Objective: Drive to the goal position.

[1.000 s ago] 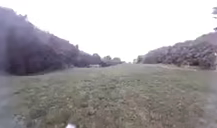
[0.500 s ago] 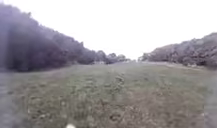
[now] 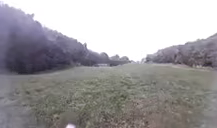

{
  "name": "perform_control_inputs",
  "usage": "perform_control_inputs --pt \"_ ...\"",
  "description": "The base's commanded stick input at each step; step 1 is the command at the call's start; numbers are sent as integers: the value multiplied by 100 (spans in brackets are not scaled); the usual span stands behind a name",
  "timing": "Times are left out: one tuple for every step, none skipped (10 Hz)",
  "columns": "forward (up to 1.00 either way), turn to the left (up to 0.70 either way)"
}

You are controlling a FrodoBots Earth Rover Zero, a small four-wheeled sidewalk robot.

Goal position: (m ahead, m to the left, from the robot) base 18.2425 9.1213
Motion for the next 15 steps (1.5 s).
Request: perform_control_inputs --pt "70 0" --pt "70 0" --pt "70 0" --pt "70 0" --pt "70 -12" --pt "70 -33" --pt "70 -33" --pt "70 -33" --pt "70 -33" --pt "70 -31" --pt "70 -28" --pt "70 0" --pt "70 0" --pt "70 0" --pt "70 0"
